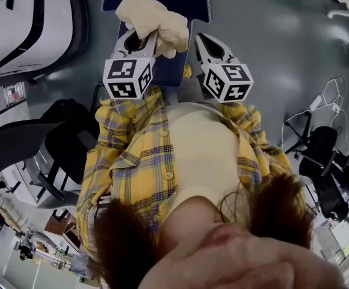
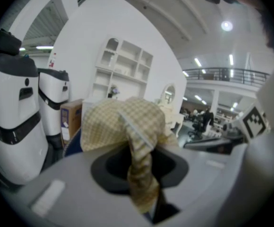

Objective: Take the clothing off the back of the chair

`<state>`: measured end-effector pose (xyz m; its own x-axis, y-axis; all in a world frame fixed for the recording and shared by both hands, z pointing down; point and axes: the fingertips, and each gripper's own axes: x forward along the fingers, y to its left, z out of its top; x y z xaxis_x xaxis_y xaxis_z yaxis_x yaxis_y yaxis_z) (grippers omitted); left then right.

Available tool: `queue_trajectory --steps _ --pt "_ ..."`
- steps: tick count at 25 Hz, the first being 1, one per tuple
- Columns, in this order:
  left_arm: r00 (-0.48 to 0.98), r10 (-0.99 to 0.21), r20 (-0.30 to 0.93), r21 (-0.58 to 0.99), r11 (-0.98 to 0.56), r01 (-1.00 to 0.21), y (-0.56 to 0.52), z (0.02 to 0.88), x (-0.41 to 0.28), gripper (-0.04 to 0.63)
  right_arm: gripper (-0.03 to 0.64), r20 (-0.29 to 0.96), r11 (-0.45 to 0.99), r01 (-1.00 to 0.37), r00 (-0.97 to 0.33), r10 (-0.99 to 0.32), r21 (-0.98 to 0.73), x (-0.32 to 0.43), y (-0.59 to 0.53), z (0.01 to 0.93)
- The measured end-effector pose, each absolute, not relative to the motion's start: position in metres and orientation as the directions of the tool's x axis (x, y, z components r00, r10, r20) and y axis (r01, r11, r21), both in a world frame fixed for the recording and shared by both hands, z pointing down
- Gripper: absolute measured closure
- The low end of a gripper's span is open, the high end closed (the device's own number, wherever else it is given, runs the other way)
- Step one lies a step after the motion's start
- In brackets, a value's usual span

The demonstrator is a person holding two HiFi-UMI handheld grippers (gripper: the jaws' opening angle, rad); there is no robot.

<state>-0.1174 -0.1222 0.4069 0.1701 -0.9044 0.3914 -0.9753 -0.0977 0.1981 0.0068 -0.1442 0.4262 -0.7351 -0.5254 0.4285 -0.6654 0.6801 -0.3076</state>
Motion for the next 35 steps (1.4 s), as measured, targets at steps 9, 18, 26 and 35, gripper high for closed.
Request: queue_trajectory --steps 9,18,26,35 --pt "0.141 -0.911 0.388 0.225 -0.055 -0.973 -0.089 0.404 -0.134 0.505 0.603 0.401 0.698 -0.650 -0.750 -0.526 -0.301 -0.007 -0.128 0.413" --pt "0.137 -0.904 0.406 0.254 -0.032 -0.967 -0.063 0.414 -0.140 0.504 0.603 0.387 0.720 -0.630 -0.765 -0.514 -0.290 -0.021 -0.111 0.408" --pt "0.136 -0.897 0.420 0.274 -0.018 -0.962 -0.054 0.420 -0.141 0.503 0.603 0.390 0.727 -0.628 -0.765 -0.512 -0.277 -0.024 -0.108 0.404" --pt "0.148 -0.892 0.426 0.285 -0.023 -0.958 -0.055 0.426 -0.140 0.503 0.603 0.396 0.718 -0.643 -0.752 -0.527 -0.267 -0.020 -0.108 0.404"
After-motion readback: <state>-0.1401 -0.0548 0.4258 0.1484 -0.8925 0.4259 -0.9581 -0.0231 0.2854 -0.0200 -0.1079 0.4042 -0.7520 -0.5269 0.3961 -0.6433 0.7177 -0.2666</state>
